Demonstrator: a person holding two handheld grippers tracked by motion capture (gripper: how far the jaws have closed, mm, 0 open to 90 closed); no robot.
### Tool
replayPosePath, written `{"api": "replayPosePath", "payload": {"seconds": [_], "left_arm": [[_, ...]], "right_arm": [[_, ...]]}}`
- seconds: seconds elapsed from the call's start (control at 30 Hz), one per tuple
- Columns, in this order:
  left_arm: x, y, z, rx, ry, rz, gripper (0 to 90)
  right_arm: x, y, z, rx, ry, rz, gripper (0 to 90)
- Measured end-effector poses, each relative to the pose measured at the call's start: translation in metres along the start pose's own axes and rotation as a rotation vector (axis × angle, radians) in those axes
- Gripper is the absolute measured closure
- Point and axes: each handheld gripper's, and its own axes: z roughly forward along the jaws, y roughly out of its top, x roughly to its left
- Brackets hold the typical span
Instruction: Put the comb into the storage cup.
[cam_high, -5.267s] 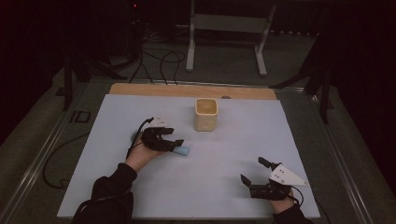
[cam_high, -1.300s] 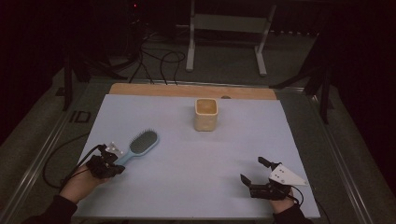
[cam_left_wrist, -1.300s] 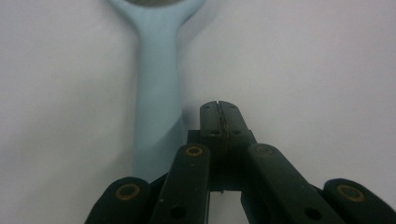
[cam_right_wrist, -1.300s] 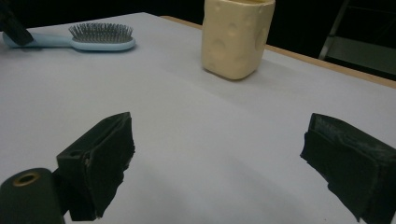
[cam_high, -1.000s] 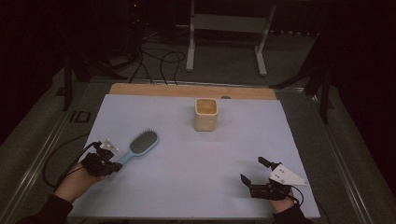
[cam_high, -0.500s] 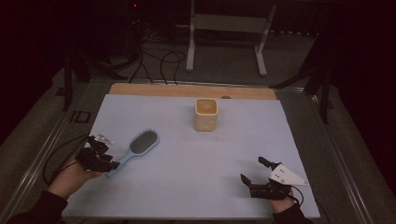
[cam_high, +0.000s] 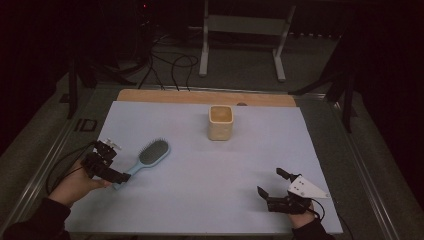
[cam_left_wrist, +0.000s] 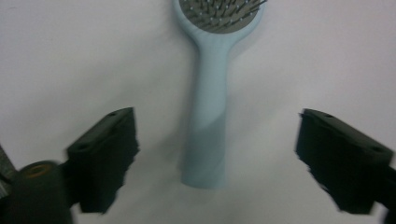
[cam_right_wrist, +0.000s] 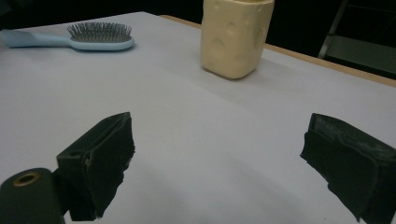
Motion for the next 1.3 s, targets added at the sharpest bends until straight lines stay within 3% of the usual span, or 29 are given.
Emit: {"api": "replayPosePath", "payload": {"seconds": [0.1,0.3,0.6,0.9,1.17,1.3], "left_arm": [[0.001,0.005,0.001,0.013,-0.026,0.007,0.0],[0.000,0.016,0.004,0.032,0.018,0.002,0.0],[0.003,0.030,0.019,0.082,0.025,-0.012,0.0],[-0.001,0.040,0.033,0.111,0.026,0.016,0.2],[0.000,0.044,0.046,0.132,0.018,0.036,5.8],[0.000,0.045,0.052,0.140,0.011,0.056,15.6]], "right_arm": [[0.000,0.000,0.000,0.000,0.000,0.000,8.5],[0.000,0.000,0.000,-0.001,0.002,-0.003,8.5],[0.000,0.000,0.000,-0.001,0.002,-0.003,8.4],[0.000,-0.001,0.001,0.000,0.005,-0.001,8.4],[0.000,-0.001,0.001,0.001,0.006,-0.005,8.5],[0.000,-0.001,0.001,0.000,0.006,-0.002,8.5]]}}
